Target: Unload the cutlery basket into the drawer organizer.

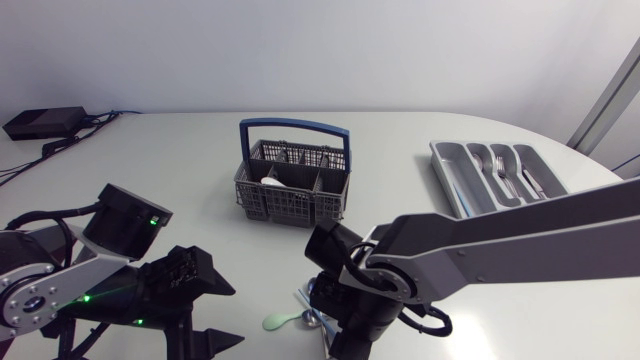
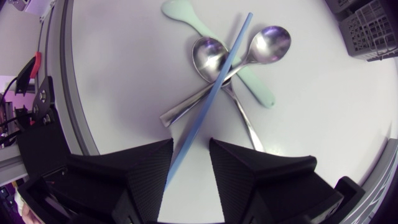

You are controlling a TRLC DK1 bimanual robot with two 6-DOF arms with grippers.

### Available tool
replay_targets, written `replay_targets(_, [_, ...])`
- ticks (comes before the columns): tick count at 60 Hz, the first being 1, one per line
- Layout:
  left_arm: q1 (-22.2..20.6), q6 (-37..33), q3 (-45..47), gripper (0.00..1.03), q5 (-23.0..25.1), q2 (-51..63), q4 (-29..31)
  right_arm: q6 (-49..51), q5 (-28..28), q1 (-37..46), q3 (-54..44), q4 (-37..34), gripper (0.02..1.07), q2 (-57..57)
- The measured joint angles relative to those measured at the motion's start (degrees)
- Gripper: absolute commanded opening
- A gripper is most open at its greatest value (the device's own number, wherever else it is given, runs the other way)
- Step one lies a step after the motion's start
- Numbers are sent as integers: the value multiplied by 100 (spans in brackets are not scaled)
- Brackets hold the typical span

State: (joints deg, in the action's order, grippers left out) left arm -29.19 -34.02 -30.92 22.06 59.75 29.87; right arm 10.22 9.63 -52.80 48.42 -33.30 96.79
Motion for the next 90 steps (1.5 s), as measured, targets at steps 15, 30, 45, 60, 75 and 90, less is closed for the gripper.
replay_targets(15, [-15, 2, 0, 91, 0, 0, -13, 26, -140, 44, 98, 94, 17, 122])
replay_targets(30, [-13, 2, 0, 91, 0, 0, -24, 232, -260, 90, 76, 79, 13, 79])
replay_targets(45, [-13, 2, 0, 91, 0, 17, -157, 549, -81, 619, -129, -398, 13, -1078])
replay_targets(60, [-13, 2, 0, 91, 0, 166, -243, 1097, 420, 2927, -7, -940, 14, -1998])
replay_targets(75, [-13, 63, 0, 91, 0, 181, -280, 1427, 540, 5643, 761, -715, 14, -1163])
replay_targets(90, [-15, 107, 0, 91, 0, 181, -280, 1043, 531, 6605, 1596, -24, 15, 308])
